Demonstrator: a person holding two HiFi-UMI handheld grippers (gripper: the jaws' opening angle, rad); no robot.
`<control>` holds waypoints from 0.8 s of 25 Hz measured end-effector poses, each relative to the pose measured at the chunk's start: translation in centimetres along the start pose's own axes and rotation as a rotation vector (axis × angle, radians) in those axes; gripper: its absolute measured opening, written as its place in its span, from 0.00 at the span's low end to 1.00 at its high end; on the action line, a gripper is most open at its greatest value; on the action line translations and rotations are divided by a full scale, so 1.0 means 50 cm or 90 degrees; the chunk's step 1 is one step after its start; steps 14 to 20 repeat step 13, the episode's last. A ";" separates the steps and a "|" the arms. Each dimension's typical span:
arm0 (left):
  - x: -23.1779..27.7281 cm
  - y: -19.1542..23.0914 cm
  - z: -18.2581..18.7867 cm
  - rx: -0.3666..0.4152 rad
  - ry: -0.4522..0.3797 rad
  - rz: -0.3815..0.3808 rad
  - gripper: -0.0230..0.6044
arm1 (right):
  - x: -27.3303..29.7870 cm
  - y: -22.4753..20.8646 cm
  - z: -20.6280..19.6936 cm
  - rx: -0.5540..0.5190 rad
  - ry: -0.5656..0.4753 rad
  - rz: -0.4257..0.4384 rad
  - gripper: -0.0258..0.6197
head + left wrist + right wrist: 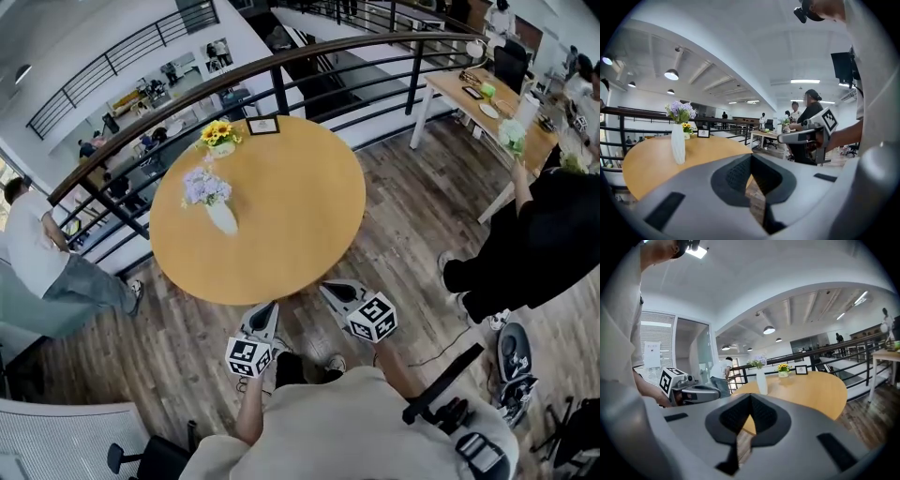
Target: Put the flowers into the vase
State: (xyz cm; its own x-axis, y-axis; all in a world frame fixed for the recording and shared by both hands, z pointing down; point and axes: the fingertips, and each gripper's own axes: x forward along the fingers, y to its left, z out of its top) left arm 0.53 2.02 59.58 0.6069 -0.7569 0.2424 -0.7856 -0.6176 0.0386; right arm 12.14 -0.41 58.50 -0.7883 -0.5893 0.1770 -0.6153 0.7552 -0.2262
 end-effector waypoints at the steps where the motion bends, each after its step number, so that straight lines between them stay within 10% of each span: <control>1: -0.006 -0.004 0.000 0.001 0.000 0.001 0.05 | -0.001 0.008 -0.001 -0.001 -0.001 0.002 0.05; 20: -0.021 -0.012 0.052 0.022 -0.013 -0.010 0.05 | 0.017 0.052 0.043 -0.015 0.005 0.014 0.05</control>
